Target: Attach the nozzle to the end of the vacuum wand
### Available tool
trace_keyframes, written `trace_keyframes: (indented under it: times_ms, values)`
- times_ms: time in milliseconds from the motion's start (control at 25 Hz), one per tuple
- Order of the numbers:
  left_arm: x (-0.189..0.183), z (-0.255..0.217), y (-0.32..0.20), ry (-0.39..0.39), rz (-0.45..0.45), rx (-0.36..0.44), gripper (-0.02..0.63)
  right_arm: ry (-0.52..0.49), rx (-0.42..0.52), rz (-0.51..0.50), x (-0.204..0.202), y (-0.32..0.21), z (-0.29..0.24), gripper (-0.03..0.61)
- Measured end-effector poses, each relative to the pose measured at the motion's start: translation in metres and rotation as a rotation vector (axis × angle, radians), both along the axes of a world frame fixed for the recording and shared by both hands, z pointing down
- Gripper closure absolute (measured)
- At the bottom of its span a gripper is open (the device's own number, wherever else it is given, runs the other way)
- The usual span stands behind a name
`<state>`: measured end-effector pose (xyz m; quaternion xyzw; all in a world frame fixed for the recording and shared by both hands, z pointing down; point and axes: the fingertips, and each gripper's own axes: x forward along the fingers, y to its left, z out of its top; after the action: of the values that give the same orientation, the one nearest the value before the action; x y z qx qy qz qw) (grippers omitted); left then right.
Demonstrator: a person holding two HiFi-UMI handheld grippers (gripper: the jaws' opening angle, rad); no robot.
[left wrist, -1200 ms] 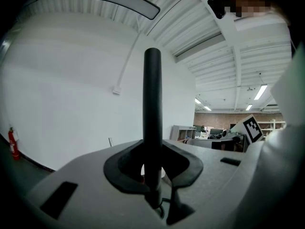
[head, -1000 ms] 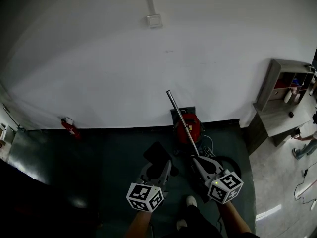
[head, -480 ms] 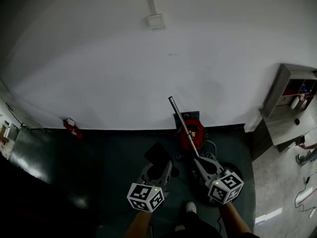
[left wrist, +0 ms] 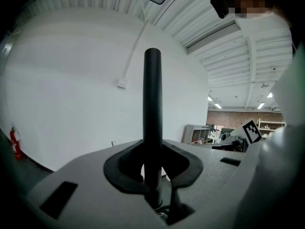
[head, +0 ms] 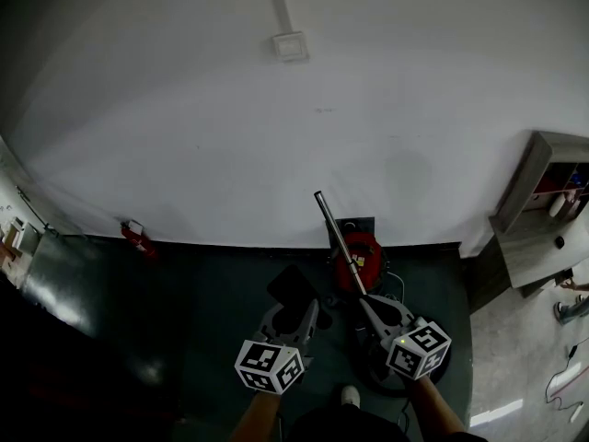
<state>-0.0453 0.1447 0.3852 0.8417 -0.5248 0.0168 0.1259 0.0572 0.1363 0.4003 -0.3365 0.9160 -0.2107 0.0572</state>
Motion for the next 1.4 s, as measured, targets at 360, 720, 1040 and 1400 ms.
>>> trace_keyframes:
  times_ms: [360,720,1040,1400]
  values:
    - [-0.011,0.004,-0.013,-0.004,-0.039,-0.002,0.529,-0.016,-0.02,-0.028,-0.005,-0.018,0.008,0.561]
    - [-0.028,0.008,-0.036,-0.001,-0.048,-0.001,0.529,-0.017,-0.035,-0.026,-0.018,-0.038,0.017,0.561]
    - [-0.049,0.01,-0.08,0.001,-0.041,0.004,0.529,-0.014,-0.049,0.0,-0.036,-0.08,0.025,0.561]
    - [-0.085,0.025,-0.147,0.016,-0.018,-0.012,0.529,-0.002,-0.072,0.038,-0.066,-0.138,0.037,0.561]
